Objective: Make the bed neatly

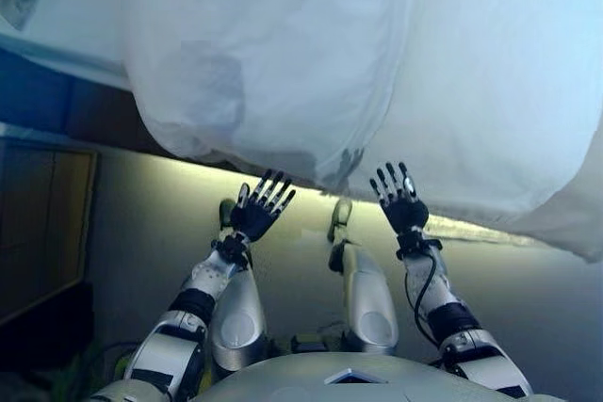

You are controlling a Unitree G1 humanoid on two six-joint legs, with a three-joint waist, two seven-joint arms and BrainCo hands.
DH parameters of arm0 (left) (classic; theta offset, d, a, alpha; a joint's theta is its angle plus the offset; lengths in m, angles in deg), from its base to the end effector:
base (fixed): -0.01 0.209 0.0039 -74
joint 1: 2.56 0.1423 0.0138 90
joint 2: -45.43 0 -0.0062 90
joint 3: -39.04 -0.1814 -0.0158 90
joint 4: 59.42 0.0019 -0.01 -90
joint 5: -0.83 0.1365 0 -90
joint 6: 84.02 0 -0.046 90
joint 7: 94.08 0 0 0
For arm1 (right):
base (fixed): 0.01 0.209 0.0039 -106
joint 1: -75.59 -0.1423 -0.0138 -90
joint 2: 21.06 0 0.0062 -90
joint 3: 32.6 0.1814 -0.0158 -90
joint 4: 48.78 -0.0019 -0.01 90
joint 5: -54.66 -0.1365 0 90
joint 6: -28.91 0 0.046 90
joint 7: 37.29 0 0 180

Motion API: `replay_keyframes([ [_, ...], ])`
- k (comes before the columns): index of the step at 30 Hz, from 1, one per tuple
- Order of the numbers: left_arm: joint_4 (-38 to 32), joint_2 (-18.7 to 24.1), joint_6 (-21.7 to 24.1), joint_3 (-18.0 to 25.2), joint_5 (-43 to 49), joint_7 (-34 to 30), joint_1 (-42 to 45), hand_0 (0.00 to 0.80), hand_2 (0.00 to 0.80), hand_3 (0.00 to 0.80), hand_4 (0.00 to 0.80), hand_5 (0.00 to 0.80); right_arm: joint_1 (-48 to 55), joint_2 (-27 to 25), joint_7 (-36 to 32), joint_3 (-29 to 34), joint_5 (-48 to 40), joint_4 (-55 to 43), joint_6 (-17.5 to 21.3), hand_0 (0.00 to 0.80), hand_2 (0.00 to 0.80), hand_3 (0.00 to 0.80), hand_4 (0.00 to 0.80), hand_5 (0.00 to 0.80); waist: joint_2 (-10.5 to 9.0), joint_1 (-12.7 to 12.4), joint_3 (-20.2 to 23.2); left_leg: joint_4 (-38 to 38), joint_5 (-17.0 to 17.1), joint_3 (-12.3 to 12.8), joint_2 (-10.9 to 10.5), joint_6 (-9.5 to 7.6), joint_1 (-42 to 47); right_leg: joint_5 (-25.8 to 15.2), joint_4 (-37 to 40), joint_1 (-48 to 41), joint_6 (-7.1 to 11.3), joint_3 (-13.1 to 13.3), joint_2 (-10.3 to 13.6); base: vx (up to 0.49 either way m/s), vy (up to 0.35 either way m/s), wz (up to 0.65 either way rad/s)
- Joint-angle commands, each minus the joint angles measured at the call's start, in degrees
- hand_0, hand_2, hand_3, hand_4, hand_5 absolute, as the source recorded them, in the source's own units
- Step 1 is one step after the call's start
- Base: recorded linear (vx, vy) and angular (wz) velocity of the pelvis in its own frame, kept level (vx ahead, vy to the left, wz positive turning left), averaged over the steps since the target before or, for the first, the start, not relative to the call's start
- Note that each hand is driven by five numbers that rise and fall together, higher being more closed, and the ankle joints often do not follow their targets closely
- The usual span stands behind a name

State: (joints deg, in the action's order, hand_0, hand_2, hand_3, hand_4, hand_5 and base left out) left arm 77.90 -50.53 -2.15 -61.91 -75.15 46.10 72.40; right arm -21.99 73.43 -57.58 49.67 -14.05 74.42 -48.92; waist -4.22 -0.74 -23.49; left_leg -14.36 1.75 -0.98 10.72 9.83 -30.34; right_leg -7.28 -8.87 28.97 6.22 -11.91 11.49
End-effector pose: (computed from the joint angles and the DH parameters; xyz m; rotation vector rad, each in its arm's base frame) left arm 0.2134 0.1620 -0.0444 -1.2113 0.3049 -0.4193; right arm 0.2060 -0.1860 -0.0232 0.9249 0.0878 0.0432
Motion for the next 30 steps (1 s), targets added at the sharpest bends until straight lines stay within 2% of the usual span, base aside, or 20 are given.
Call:
replay_keyframes([
  [1, -0.94, -1.03, 1.29, -0.89, -3.06, -1.13, -0.86, 0.0, 0.0, 0.0, 0.0, 0.0, 0.32, -1.16, -0.15, -0.28, -1.52, -6.42, 3.35, 0.0, 0.0, 0.0, 0.0, 0.0, 0.0, 0.09, 0.78, 3.5, 4.61, 0.98, -0.52, -2.82, -3.41, 2.7, -3.49, -0.02, 4.7, -0.1, 3.22, -0.064, 0.026, 0.0],
  [3, -1.13, -1.27, 1.77, -1.19, -4.2, -1.02, -1.5, 0.0, 0.0, 0.0, 0.0, 0.0, -0.72, -1.21, -0.54, -0.47, -1.27, -6.24, 4.27, 0.0, 0.0, 0.0, 0.0, 0.0, -0.18, 0.08, -0.26, 2.82, 4.93, 1.14, -0.47, -2.72, -5.2, 2.65, -3.95, 1.26, 4.63, -0.61, 3.34, -0.037, 0.009, 0.0],
  [4, -1.14, -1.51, 2.16, -1.37, -4.78, -0.82, -1.84, 0.0, 0.0, 0.0, 0.0, 0.0, -1.29, -1.32, -0.82, -0.7, -1.23, -6.02, 4.93, 0.0, 0.0, 0.0, 0.0, 0.0, -0.22, 0.02, -0.71, 2.41, 3.69, 1.31, -0.15, -2.34, -5.36, 4.0, -4.56, 1.42, 4.92, -0.64, 3.23, 0.0, 0.0, 0.0],
  [8, -0.96, -2.31, 2.67, -1.79, -8.28, -0.75, -3.5, 0.0, 0.0, 0.0, 0.0, 0.0, -3.31, -1.52, -0.41, -0.54, -1.08, -7.04, 7.31, 0.0, 0.0, 0.0, 0.0, 0.0, -0.22, 0.25, -2.18, 0.64, 3.81, 2.22, -0.24, -2.56, -8.11, 4.33, -5.51, 3.57, 4.7, -1.05, 3.73, -0.037, 0.019, -0.01],
  [12, -0.71, -1.83, 2.72, -1.08, -11.95, 1.26, -6.17, 0.0, 0.0, 0.0, 0.0, 0.0, -5.76, -1.88, 1.51, -0.15, -1.12, -8.57, 8.68, 0.0, 0.0, 0.0, 0.0, 0.0, -0.44, 0.24, -3.14, -3.75, 2.9, 1.17, -1.28, -2.96, -11.92, 4.21, -7.42, 7.08, 4.75, -0.03, 4.71, -0.036, 0.088, 0.02],
  [15, -0.18, -0.91, 4.1, -0.04, -13.89, 2.37, -8.93, 0.0, 0.0, 0.0, 0.0, 0.0, -7.73, -2.04, 1.97, -0.38, -0.39, -9.57, 10.08, 0.0, 0.0, 0.0, 0.0, 0.0, -0.93, 0.67, -3.89, -6.3, 1.79, 1.04, -1.3, -3.39, -14.25, 4.26, -8.07, 9.28, 4.82, 0.87, 4.88, -0.04, 0.127, -0.03],
  [22, 1.6, -0.89, 7.72, 0.05, -11.97, 3.06, -11.71, 0.0, 0.0, 0.0, 0.0, 0.0, -9.37, -3.02, 2.51, 1.47, 1.75, -11.46, 9.79, 0.0, 0.0, 0.0, 0.0, 0.0, -1.41, 1.47, -4.66, -8.86, 0.57, 1.95, -2.36, -4.12, -17.46, 3.16, -7.9, 12.1, 5.24, 2.07, 5.79, -0.014, 0.13, -0.05],
  [30, 0.96, 0.73, 6.7, 2.24, -11.66, 0.87, -10.63, 0.0, 0.0, 0.0, 0.0, 0.0, -7.89, -3.22, -0.26, 3.67, 0.73, -10.97, 10.08, 0.0, 0.0, 0.0, 0.0, 0.0, -1.36, 1.09, -5.31, -8.88, 0.22, 2.67, -2.78, -4.29, -18.06, 1.87, -6.4, 11.83, 5.2, 1.44, 6.56, -0.001, 0.036, 0.01],
])
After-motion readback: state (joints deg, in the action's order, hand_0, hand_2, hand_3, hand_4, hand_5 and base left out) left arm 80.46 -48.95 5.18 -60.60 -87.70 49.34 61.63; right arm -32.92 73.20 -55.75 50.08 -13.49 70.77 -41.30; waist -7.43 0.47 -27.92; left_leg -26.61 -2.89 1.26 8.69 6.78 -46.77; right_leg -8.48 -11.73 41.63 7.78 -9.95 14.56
